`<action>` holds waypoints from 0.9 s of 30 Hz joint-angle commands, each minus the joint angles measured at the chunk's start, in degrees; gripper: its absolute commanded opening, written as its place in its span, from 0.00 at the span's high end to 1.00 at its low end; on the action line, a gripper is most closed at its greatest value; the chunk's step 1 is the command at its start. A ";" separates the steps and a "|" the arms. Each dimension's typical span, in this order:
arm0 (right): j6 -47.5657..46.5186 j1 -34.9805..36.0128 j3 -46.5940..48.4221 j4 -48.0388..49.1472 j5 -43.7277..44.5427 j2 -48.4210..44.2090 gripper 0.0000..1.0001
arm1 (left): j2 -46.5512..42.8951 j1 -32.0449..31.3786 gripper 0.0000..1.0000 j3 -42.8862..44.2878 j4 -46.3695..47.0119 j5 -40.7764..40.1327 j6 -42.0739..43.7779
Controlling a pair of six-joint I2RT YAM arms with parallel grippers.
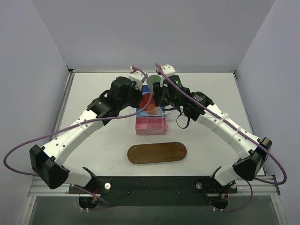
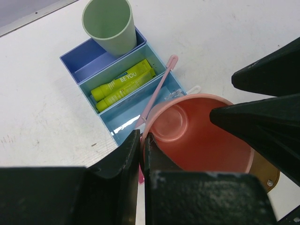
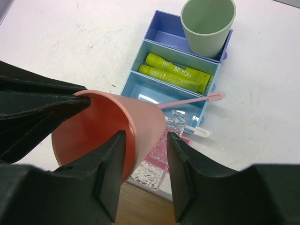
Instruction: Prepare toiletry sets of a toothbrush and toothpaste on the tray
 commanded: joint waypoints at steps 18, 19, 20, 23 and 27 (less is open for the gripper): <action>-0.33 1.53 -0.27 2.38 2.43 1.76 0.87 | -5.15 -0.46 1.00 -2.84 7.93 2.04 -0.18; -0.41 1.53 -0.27 2.38 2.43 1.58 0.91 | -5.24 -0.38 1.00 -2.84 8.11 2.04 -0.18; -0.41 1.61 -0.19 2.38 2.43 1.58 0.99 | -5.33 -0.38 1.00 -2.93 8.28 2.13 -0.18; -0.41 1.79 -0.18 2.64 2.77 1.32 1.00 | -5.94 -0.38 1.00 -3.63 8.98 2.75 0.08; -0.15 1.70 -1.85 4.40 2.95 0.00 1.00 | -7.34 -0.38 0.82 -4.69 10.39 3.19 0.52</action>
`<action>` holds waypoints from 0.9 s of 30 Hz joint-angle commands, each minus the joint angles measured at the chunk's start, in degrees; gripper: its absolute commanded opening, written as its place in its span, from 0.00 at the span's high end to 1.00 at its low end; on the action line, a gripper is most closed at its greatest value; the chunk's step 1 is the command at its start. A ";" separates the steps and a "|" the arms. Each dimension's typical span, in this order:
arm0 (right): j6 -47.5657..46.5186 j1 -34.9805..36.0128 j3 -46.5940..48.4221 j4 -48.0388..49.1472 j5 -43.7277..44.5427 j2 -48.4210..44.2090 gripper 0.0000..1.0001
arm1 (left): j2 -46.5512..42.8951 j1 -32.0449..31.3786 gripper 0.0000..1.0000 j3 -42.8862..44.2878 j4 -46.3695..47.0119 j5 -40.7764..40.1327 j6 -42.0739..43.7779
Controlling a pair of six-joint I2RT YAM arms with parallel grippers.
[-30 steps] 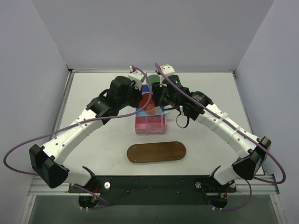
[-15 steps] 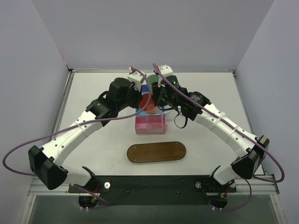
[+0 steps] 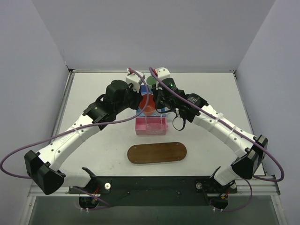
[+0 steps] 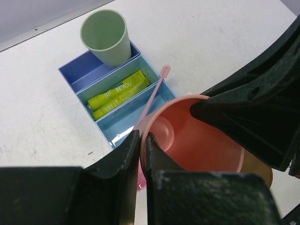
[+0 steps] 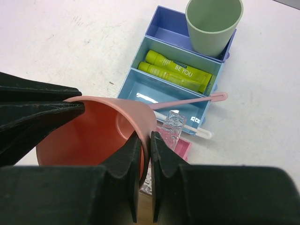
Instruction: Prepare toiletry sets of a toothbrush and toothpaste on the tray
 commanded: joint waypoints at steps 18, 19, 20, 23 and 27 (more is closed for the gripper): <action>0.64 0.13 -9.54 12.03 4.96 -14.80 1.00 | -14.15 6.55 0.12 -9.54 16.50 1.41 -0.95; 0.55 0.04 -9.98 12.38 5.23 -16.37 1.00 | -14.42 8.04 0.12 -9.54 16.33 2.72 -1.30; 0.11 0.04 -10.42 12.39 5.49 -17.08 1.00 | -14.95 9.71 0.12 -9.72 16.33 3.69 -2.78; -1.20 -0.05 -11.83 12.39 5.32 -20.24 1.00 | -16.26 17.36 0.12 -11.82 16.59 7.29 -6.83; -3.05 0.13 -11.49 8.72 1.81 -22.80 1.00 | -17.32 23.08 0.12 -12.71 16.07 9.06 -7.98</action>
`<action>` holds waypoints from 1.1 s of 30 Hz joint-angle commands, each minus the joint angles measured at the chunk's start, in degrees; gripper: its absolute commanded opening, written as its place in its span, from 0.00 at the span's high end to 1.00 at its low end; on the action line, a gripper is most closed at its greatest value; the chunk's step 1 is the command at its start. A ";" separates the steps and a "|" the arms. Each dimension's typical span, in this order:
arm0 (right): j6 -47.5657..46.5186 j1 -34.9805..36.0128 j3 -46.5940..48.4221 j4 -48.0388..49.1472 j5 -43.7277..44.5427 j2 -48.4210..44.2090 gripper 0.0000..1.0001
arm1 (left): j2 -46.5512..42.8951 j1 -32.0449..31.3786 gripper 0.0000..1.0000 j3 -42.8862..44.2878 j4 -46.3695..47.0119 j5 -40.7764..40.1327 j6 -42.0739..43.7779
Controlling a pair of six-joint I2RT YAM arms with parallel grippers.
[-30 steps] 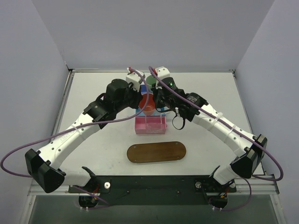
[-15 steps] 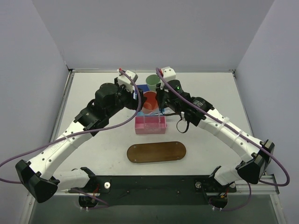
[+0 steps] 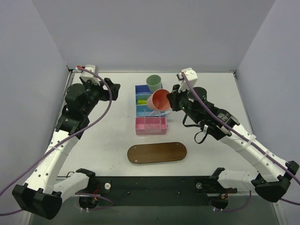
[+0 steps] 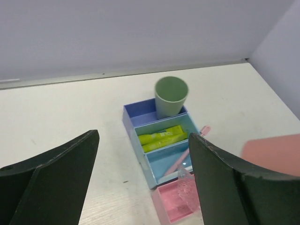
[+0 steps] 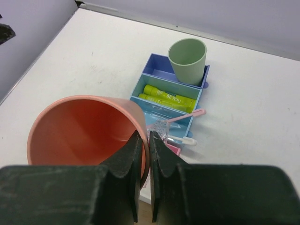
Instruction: Prepare toiletry sets of a toothbrush and toothpaste on the tray
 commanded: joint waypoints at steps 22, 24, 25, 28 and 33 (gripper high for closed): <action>-3.44 16.87 6.10 -18.43 -10.09 7.04 1.00 | 5.93 8.62 0.11 0.41 -2.99 -2.70 1.31; -2.21 18.36 6.01 -18.00 -10.44 9.58 1.00 | 5.93 8.53 0.11 0.24 -2.73 -2.43 1.22; -1.77 18.80 5.83 -17.73 -10.71 10.38 1.00 | 5.93 8.62 0.11 0.06 -2.64 -2.43 1.13; -0.63 19.60 5.39 -15.19 -11.67 13.02 1.00 | 5.84 8.53 0.11 -0.20 -2.29 -2.08 1.13; -0.01 19.51 4.51 -9.92 -11.85 16.71 1.00 | 5.93 8.44 0.11 -0.38 -2.11 -1.82 1.39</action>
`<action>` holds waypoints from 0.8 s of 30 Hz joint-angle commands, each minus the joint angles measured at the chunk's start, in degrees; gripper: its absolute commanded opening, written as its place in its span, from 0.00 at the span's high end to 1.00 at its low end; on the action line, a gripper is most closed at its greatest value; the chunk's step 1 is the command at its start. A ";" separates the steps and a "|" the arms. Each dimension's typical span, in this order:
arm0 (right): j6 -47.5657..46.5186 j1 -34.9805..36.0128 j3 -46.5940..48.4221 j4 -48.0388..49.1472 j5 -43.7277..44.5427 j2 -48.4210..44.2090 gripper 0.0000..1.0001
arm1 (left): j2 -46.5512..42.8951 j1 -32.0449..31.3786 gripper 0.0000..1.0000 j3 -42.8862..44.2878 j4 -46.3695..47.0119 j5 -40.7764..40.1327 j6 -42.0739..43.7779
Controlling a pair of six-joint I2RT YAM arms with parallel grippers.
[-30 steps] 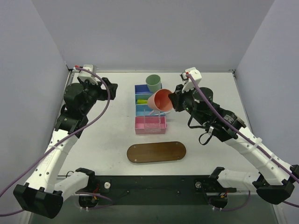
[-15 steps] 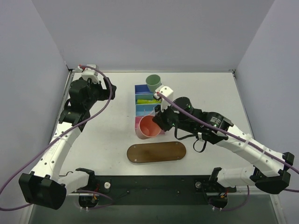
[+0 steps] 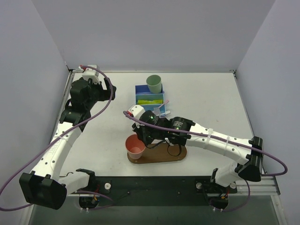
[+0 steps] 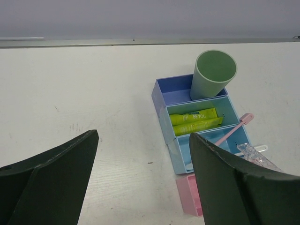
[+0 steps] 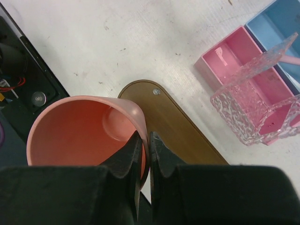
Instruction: Prepare toiletry sets of a toothbrush and toothpaste on the tray
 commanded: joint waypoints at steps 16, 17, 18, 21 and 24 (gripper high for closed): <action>4.49 -1.44 -0.98 6.82 -0.40 7.90 1.00 | -0.57 0.36 0.11 0.34 1.47 -0.84 1.79; 4.58 -1.44 -1.06 6.82 -0.14 8.07 1.00 | -0.39 0.27 0.11 0.34 1.56 -0.75 1.79; 4.58 -1.44 -1.24 6.82 0.21 8.25 1.00 | -0.39 0.27 0.11 0.34 1.47 -0.66 1.71; 4.75 -1.61 -1.68 6.82 1.00 8.86 1.00 | -0.22 0.36 0.11 0.43 1.56 -0.57 1.79; 4.93 -2.05 -1.94 6.90 1.27 9.13 1.00 | -0.21 0.27 0.11 0.34 1.47 -0.66 1.79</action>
